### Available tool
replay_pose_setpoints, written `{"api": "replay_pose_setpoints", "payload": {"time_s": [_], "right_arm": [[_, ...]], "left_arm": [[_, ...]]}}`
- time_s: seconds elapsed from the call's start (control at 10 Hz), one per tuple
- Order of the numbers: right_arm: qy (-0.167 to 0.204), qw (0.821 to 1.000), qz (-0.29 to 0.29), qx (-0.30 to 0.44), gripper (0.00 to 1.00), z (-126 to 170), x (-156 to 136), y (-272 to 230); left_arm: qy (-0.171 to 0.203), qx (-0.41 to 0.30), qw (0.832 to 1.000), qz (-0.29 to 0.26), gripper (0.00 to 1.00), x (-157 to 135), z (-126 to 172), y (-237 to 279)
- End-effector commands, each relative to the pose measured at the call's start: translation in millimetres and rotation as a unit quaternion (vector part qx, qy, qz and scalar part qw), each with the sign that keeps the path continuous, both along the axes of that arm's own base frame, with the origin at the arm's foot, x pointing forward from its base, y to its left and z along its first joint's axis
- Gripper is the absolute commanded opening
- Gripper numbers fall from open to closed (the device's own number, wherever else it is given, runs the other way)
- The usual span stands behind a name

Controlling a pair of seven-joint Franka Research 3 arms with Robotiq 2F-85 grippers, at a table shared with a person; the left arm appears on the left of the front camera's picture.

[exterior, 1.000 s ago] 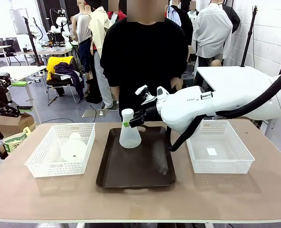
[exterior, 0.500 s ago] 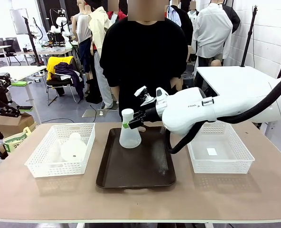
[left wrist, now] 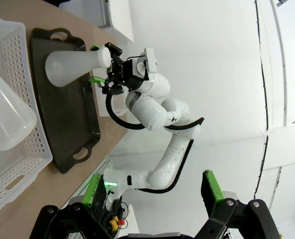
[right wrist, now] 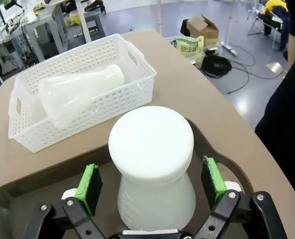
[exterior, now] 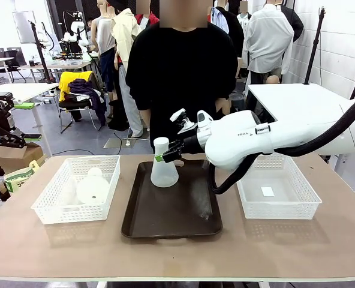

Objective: Prepare the laboratory tools.
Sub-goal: Pick up the Big flask that the person points to.

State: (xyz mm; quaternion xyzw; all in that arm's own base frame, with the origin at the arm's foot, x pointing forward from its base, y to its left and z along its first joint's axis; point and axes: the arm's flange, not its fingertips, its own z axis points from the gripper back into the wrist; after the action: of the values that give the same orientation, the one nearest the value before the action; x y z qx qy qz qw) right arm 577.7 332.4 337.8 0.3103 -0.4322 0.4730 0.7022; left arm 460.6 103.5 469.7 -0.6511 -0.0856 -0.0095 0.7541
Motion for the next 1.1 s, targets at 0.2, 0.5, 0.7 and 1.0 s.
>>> {"api": "replay_pose_setpoints", "payload": {"time_s": [0.2,0.5,0.7,1.0], "right_arm": [[-0.012,1.000,-0.001,-0.016,1.00,26.0,-2.2,-24.8],[-0.017,0.998,-0.045,-0.032,1.00,68.8,-18.0,-78.6],[-0.007,0.991,-0.116,-0.063,1.00,94.6,-40.1,-112.8],[-0.030,0.954,-0.293,-0.062,1.00,131.9,-87.0,-171.0]], "left_arm": [[-0.002,-0.001,1.000,0.000,1.00,-0.6,2.1,1.0],[-0.002,-0.001,1.000,0.000,1.00,-0.6,2.1,1.0],[-0.002,-0.001,1.000,0.000,1.00,-0.6,2.1,1.0],[-0.002,-0.001,1.000,0.000,1.00,-0.6,2.1,1.0]]}}
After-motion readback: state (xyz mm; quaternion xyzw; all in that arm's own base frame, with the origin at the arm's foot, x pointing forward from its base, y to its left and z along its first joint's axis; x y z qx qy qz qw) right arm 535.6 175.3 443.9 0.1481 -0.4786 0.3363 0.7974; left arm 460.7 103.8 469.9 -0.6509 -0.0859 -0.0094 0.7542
